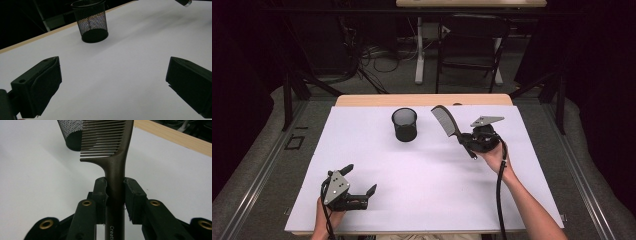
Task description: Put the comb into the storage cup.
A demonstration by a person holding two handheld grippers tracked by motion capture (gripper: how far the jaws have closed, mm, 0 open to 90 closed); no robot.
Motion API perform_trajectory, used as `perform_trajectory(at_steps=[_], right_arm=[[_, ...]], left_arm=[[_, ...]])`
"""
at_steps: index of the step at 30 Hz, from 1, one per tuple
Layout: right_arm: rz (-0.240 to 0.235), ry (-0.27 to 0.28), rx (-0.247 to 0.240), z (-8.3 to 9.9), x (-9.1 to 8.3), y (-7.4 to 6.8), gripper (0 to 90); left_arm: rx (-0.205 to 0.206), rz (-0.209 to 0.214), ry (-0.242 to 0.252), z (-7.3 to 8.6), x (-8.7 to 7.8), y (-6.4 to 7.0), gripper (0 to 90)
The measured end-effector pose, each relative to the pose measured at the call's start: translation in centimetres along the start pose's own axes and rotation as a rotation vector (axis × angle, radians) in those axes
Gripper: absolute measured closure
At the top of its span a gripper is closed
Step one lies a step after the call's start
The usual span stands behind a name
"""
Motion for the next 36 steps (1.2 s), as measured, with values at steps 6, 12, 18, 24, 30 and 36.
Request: perform_trajectory(at_steps=[6, 12, 18, 24, 30, 36], right_arm=[[0.001, 0.022, -0.002, -0.2, -0.1, -0.2, 72.7], [0.009, 0.073, -0.020, -0.7, -0.6, -0.6, 72.7], [0.015, 0.098, -0.026, -1.0, -0.7, -0.8, 72.7], [0.017, 0.113, -0.025, -1.1, -0.6, -0.9, 72.7], [0.023, 0.128, -0.026, -1.4, -0.8, -0.9, 72.7], [0.018, 0.132, -0.044, -1.8, -0.7, -1.3, 72.7]], left_arm=[[0.004, -0.001, -0.003, -0.1, 0.0, 0.1, 0.2], [0.006, 0.000, 0.000, 0.0, 0.0, 0.0, 0.2], [0.004, 0.001, -0.002, 0.0, 0.0, 0.0, 0.2], [0.001, 0.002, -0.004, 0.0, 0.1, 0.0, 0.2], [0.000, 0.003, -0.003, 0.0, 0.1, 0.0, 0.2], [-0.011, 0.004, -0.005, 0.0, 0.1, 0.1, 0.3]])
Point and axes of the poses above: each handheld gripper's, and its own axes: x roughly forward along the jaws, z roughly out of its underside, y roughly to its right, the point moved 3 cm from there along x, roughly forward along the jaws, and after that the axes turned 6 degrees about y, right-handed, at the moved point
